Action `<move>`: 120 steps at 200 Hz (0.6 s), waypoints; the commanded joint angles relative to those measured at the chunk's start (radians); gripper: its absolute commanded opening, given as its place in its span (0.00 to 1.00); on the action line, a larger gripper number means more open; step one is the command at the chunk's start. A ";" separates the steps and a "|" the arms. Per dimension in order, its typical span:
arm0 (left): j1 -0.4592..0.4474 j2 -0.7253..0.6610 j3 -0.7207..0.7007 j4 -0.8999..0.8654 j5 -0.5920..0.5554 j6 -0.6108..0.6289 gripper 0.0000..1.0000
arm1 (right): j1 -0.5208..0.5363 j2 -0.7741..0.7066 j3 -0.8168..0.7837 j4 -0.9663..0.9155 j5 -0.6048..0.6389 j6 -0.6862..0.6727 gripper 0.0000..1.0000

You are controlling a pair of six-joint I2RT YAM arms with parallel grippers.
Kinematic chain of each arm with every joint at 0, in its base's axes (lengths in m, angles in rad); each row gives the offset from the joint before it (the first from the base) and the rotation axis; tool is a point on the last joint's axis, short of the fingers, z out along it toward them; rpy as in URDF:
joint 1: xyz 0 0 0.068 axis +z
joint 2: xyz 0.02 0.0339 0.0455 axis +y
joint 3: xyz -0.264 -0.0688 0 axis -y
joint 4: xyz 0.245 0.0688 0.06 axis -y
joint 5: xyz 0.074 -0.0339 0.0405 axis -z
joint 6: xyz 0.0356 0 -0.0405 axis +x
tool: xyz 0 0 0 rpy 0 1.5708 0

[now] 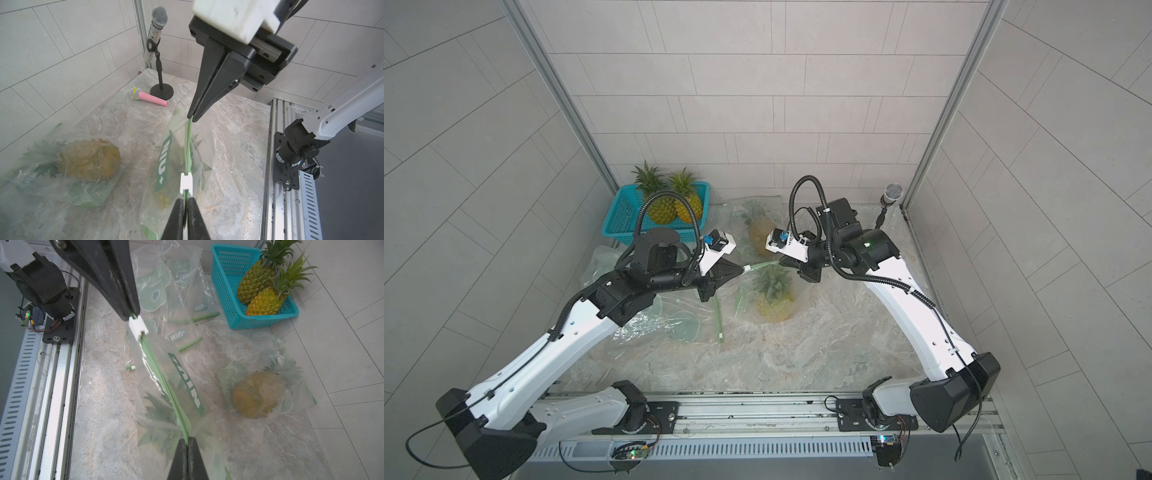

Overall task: Open the zip-top bag and take out the pineapple
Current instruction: Adjust the zipper food storage bag at the center of the board.

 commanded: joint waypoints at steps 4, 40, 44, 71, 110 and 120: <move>0.011 -0.015 -0.021 0.062 0.036 -0.011 0.16 | 0.006 0.007 0.031 0.012 -0.012 0.016 0.00; 0.018 -0.001 -0.025 0.079 0.047 -0.024 0.17 | 0.007 0.005 0.032 0.016 -0.013 0.016 0.00; 0.019 -0.001 -0.026 0.083 0.049 -0.026 0.17 | 0.007 0.005 0.032 0.016 -0.013 0.016 0.00; 0.023 0.006 -0.028 0.097 0.065 -0.034 0.08 | 0.007 0.004 0.029 0.016 -0.014 0.015 0.00; 0.030 0.007 -0.036 0.109 0.066 -0.029 0.00 | 0.006 -0.012 0.018 0.058 -0.059 0.070 0.20; 0.031 0.002 -0.045 0.120 0.055 -0.022 0.00 | 0.008 -0.016 0.016 0.084 -0.080 0.111 0.30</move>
